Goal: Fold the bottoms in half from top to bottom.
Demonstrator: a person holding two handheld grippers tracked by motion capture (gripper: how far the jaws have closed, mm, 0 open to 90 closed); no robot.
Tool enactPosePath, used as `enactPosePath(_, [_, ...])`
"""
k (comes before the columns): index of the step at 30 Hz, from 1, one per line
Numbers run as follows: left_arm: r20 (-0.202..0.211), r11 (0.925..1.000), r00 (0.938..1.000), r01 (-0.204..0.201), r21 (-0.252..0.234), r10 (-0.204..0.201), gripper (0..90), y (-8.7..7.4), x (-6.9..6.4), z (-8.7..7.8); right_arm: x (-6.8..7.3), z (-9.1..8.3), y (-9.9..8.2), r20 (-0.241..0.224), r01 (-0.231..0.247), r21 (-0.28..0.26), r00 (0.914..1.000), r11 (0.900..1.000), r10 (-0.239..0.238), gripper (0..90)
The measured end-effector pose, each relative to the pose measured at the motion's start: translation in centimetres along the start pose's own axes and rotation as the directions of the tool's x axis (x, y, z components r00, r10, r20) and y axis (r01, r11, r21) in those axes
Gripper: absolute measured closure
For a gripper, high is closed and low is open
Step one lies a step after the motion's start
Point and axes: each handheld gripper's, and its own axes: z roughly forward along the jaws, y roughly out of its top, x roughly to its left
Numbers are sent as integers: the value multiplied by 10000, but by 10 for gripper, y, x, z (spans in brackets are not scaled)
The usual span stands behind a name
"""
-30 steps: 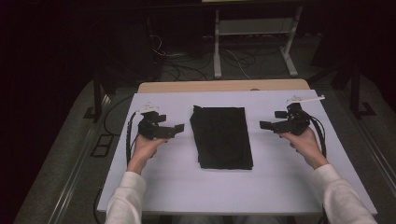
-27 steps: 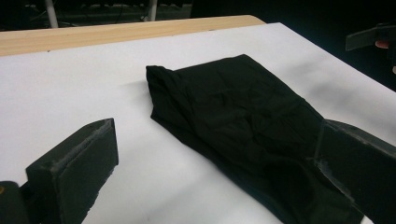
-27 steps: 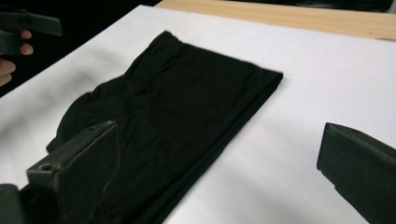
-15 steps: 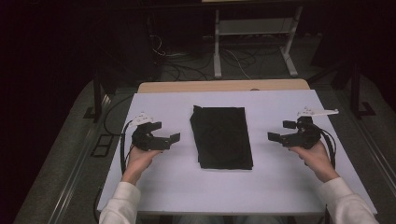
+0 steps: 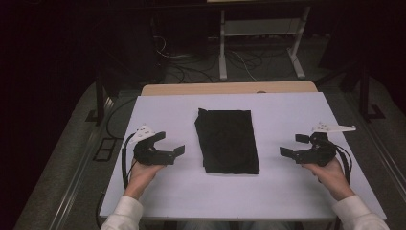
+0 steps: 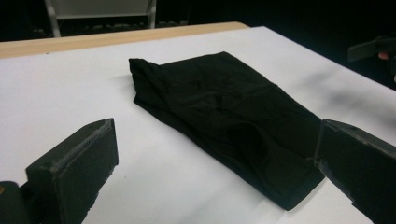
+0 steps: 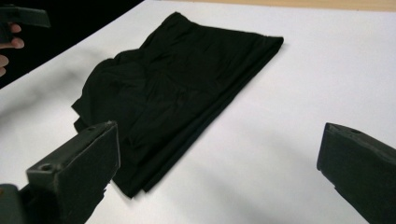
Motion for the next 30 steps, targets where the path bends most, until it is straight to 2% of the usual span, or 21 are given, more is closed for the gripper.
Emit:
enactPosePath(8, [-78,9999,9999,-121,-59,121,0,-12,-6,-8,7,-7,-17,-35,35,-43,10000,10000,-35,0])
enactPosePath(14, [89,9996,9995,-297,-1,297,0,-22,-13,-15,17,-10,-25,-233,202,95,9995,9998,-199,0])
enactPosePath(19, [170,9995,9993,-324,4,324,0,-31,-16,-20,22,-12,-32,-224,367,135,9991,9992,-364,0])
enactPosePath(25, [171,9989,9988,-468,70,467,0,-40,-19,-23,22,-14,-40,-235,447,196,9987,9988,-442,0])
enactPosePath(30, [177,9991,9993,-346,257,341,0,-47,-15,-20,18,-13,-44,-195,507,217,9985,9985,-502,0])
